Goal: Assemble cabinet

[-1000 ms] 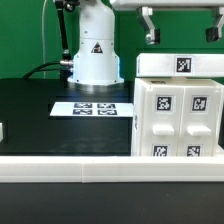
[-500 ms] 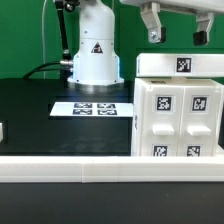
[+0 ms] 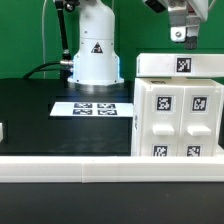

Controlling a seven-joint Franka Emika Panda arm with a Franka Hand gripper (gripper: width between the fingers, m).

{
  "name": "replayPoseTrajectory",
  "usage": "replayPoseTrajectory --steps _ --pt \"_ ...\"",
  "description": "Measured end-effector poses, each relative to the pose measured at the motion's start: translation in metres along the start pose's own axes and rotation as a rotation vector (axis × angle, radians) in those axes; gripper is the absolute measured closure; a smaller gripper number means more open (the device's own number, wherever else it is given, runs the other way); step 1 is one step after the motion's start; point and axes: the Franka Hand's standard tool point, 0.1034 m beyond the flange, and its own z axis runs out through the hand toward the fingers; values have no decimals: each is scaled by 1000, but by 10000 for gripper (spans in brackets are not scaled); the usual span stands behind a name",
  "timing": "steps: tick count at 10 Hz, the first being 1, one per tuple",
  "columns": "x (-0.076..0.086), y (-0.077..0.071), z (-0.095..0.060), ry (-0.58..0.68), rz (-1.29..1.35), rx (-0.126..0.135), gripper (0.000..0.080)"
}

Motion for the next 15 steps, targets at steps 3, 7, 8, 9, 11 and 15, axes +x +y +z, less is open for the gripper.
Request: replayPoseTrajectory --steps 3,7,8,9,11,15 --pt "-6 -3 11 -28 -228 9 2" --pt "-10 -6 21 -42 -293 16 2" --pt "-10 -6 21 -43 -282 16 49" --pt "-11 -6 21 -43 -272 16 49" --pt "-11 -5 21 -43 -270 15 226" --pt "-12 -5 21 -44 -181 14 246"
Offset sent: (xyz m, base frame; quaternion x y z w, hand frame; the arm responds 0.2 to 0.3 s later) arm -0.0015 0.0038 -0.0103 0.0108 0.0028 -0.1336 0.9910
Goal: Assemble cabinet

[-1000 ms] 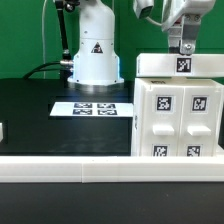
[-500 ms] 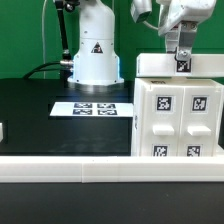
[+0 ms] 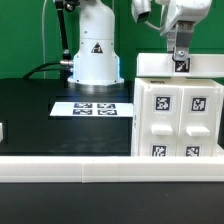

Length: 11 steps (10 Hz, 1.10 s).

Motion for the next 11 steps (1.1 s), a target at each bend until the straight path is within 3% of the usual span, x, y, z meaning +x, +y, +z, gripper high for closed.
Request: replayPoseTrajectory --steps 5,11 --pt "0 -1 0 4 379 -3 245" --pt "5 -4 1 42 1071 -6 245"
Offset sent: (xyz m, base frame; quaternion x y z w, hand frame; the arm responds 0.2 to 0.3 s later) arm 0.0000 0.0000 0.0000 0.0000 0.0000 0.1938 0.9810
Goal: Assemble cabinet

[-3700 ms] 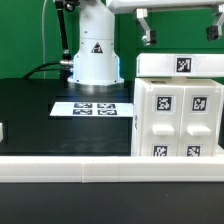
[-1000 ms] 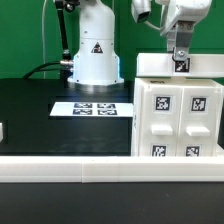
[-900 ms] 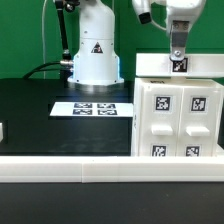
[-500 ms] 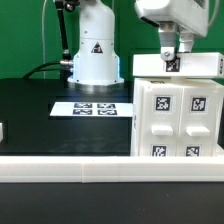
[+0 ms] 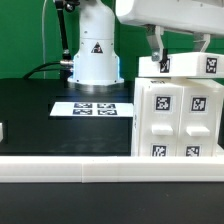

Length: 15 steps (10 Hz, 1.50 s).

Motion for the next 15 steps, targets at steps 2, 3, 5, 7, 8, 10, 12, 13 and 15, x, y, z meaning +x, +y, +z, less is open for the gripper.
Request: replayPoseTrajectory --steps 2,3,5,7,8,10,12,13,15 --pt "2 -1 0 9 123 -2 245" --pt "2 -1 0 9 210 2 245" --pt "2 -1 0 9 306 8 245" --pt "2 -2 0 8 466 19 245" --pt "2 -2 0 7 518 23 245" --pt "0 0 0 45 786 59 245" --pt "-2 -3 -1 51 1028 71 245" --pt "-4 -4 -1 53 1158 78 245" --pt "-4 -4 -1 52 1366 88 245"
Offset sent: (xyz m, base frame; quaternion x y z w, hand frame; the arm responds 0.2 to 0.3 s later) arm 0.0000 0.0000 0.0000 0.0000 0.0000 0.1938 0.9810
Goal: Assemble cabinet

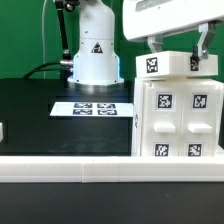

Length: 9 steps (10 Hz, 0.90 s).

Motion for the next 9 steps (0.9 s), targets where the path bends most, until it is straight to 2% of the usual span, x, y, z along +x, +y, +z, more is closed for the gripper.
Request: replayPoseTrajectory --steps 4,6,8,9 --pt "-1 -1 0 -35 410 4 245" --pt "0 0 0 -60 521 -13 245" --pt "-1 0 0 -66 560 -14 245" --pt "-1 0 0 -67 557 -13 152"
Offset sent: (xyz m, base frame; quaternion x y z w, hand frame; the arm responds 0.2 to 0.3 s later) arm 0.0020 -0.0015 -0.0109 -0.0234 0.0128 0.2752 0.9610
